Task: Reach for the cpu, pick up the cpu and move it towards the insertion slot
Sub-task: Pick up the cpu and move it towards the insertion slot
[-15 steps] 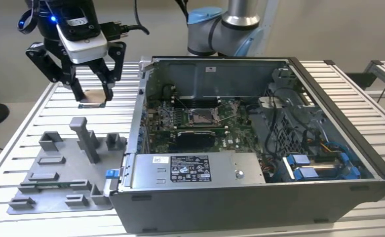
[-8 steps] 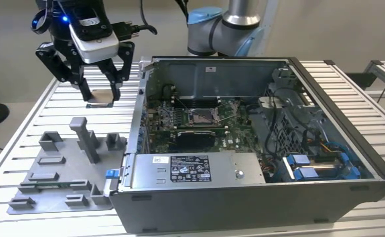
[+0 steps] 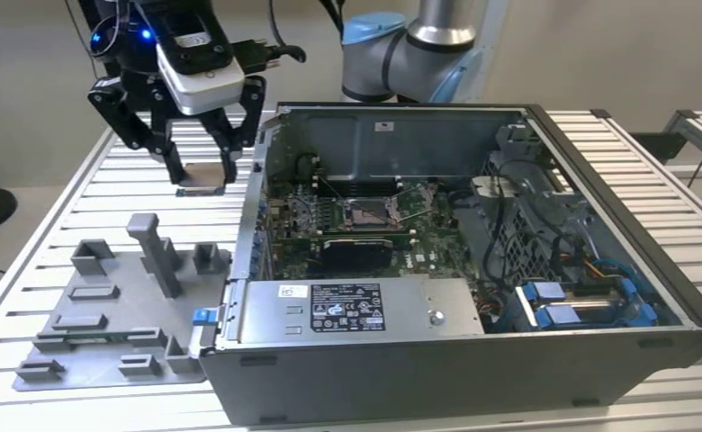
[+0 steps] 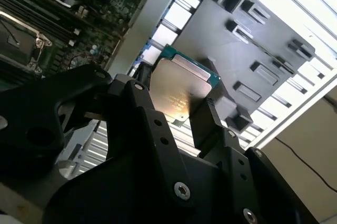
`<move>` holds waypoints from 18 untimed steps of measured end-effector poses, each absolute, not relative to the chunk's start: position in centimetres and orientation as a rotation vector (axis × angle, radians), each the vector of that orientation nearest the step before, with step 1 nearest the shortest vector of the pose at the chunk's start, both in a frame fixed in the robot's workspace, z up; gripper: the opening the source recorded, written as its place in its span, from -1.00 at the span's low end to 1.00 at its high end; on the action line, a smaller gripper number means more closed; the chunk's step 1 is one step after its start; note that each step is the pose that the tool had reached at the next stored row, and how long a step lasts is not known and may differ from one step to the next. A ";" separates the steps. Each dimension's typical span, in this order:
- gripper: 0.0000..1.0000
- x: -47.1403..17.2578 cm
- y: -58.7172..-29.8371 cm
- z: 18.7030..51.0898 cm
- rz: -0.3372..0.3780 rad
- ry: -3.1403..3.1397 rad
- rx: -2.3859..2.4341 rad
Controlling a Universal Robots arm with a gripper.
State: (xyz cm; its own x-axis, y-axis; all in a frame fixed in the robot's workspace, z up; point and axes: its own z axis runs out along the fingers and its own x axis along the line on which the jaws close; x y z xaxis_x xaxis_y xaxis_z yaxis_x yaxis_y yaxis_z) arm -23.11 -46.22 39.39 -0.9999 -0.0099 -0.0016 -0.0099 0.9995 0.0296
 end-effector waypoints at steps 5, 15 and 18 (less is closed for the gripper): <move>-1.00 -21.9 -46.2 39.4 0.047 3.140 -0.015; -1.00 -18.4 -46.2 39.4 0.047 3.140 -0.016; -1.00 -17.2 -46.2 39.4 0.047 3.140 -0.016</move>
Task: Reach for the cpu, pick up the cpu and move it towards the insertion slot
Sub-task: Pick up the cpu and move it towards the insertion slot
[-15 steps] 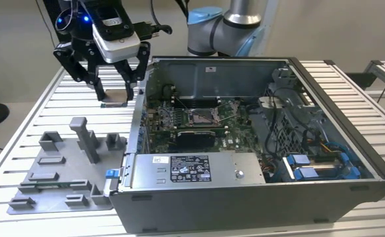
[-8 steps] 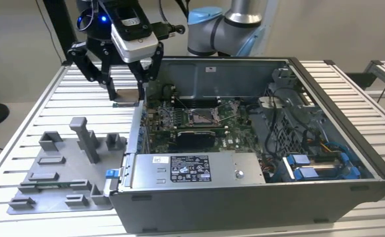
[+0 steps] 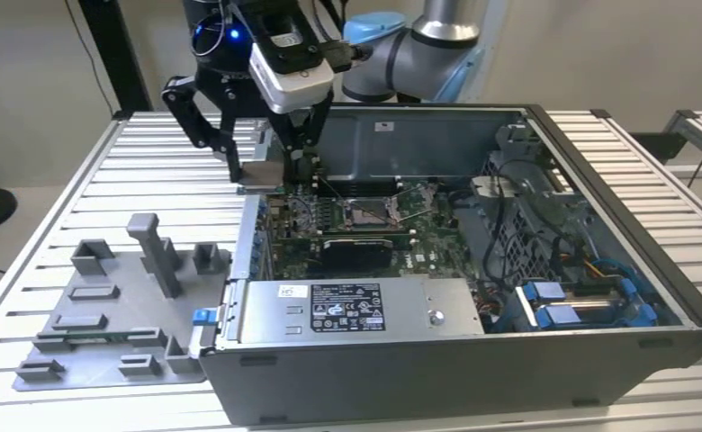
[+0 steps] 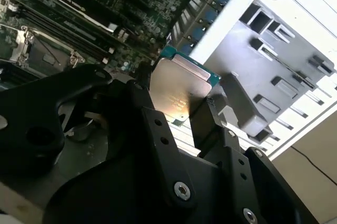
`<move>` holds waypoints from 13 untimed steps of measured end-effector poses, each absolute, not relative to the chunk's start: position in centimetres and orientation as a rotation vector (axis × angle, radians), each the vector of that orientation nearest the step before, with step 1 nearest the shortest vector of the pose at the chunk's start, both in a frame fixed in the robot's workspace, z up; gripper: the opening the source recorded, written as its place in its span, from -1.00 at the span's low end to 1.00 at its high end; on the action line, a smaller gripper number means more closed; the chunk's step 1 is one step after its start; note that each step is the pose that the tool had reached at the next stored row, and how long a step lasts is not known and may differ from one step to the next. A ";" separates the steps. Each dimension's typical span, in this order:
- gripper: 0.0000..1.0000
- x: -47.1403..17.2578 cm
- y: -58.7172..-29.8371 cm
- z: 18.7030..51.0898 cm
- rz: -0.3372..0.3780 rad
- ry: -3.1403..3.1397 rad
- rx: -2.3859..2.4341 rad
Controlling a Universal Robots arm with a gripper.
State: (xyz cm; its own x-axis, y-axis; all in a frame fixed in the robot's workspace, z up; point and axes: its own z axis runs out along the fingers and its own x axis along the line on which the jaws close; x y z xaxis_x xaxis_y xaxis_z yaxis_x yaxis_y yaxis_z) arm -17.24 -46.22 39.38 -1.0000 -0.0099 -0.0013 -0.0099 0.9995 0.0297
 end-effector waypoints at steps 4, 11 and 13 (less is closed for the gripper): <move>-1.00 -15.6 -46.2 39.4 0.047 3.140 -0.016; -1.00 -12.7 -46.2 39.4 0.047 3.141 -0.016; -1.00 -11.9 -46.2 39.4 0.047 3.141 -0.016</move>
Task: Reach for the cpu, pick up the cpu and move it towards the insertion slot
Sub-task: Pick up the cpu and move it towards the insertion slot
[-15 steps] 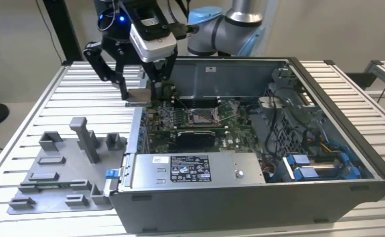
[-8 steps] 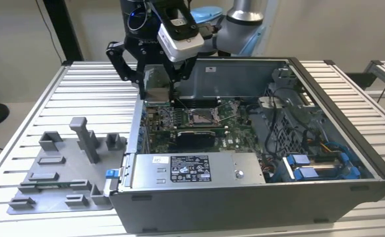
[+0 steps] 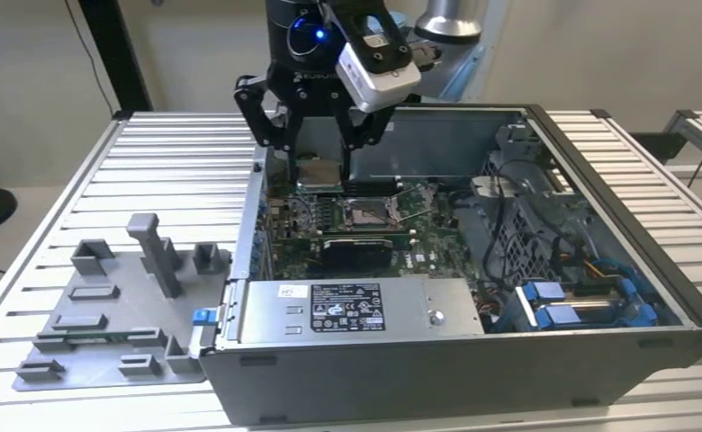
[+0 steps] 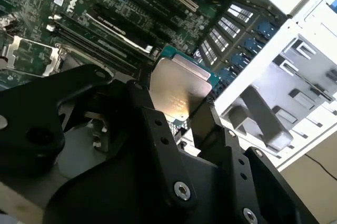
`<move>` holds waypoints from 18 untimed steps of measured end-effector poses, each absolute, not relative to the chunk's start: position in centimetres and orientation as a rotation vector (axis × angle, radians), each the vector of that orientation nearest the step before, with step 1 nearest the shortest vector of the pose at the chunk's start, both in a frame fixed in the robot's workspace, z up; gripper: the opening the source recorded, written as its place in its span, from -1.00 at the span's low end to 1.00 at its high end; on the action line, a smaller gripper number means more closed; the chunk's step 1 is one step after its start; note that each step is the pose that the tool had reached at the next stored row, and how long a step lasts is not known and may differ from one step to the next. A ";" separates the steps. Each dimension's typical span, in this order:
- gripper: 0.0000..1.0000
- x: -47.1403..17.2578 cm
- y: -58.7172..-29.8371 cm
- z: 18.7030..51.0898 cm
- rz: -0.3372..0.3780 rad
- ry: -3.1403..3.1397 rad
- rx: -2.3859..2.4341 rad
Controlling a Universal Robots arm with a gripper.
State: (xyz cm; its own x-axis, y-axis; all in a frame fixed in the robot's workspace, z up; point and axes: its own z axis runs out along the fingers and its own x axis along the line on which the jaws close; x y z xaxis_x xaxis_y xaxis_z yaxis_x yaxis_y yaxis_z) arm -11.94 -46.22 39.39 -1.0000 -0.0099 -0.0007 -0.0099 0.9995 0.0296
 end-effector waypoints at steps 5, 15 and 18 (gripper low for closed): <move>-1.00 -9.7 -46.2 39.4 0.047 3.141 -0.016; -1.00 -5.2 -46.2 39.4 0.047 3.144 -0.016; -1.00 -3.9 -46.2 39.4 0.047 3.146 -0.015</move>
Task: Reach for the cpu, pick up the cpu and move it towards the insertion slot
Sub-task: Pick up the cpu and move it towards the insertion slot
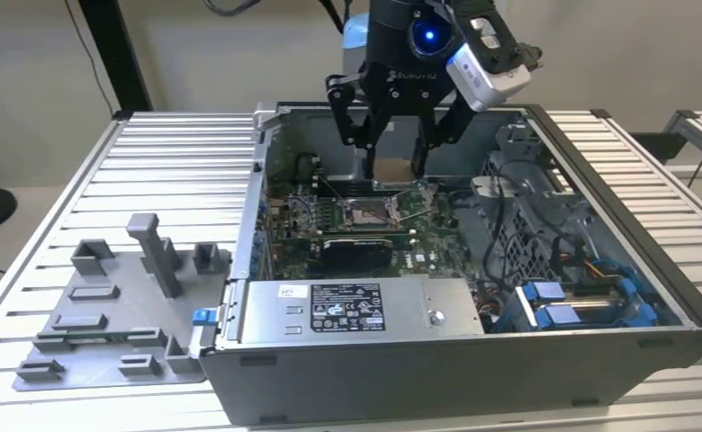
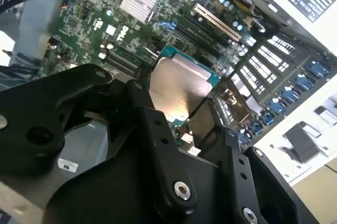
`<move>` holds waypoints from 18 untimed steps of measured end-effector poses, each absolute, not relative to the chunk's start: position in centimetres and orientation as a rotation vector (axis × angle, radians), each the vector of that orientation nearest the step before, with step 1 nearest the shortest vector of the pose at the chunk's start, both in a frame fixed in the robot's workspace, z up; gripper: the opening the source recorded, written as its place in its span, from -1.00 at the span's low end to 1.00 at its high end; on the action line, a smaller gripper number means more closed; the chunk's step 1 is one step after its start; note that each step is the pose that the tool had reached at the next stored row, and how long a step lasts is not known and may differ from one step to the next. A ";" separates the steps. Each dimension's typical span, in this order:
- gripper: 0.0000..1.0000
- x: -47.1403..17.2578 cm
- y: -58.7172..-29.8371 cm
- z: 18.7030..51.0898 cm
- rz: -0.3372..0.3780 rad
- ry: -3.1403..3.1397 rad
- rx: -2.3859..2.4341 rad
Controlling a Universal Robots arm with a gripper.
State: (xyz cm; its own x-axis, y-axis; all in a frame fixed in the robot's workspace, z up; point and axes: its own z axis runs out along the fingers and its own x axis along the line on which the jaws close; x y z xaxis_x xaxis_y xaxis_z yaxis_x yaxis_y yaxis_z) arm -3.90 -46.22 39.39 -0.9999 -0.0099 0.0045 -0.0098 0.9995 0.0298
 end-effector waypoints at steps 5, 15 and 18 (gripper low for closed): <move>-1.00 -3.2 -46.2 39.4 -0.047 -3.136 0.015; -1.00 -3.2 -44.8 39.3 -0.047 -3.136 0.015; -1.00 -3.2 -44.1 39.2 -0.047 -3.136 0.015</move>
State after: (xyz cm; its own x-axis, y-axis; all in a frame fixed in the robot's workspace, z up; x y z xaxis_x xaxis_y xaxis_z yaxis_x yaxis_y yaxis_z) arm -3.24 -44.08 39.19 -0.9999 -0.0099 0.0050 -0.0098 0.9995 0.0301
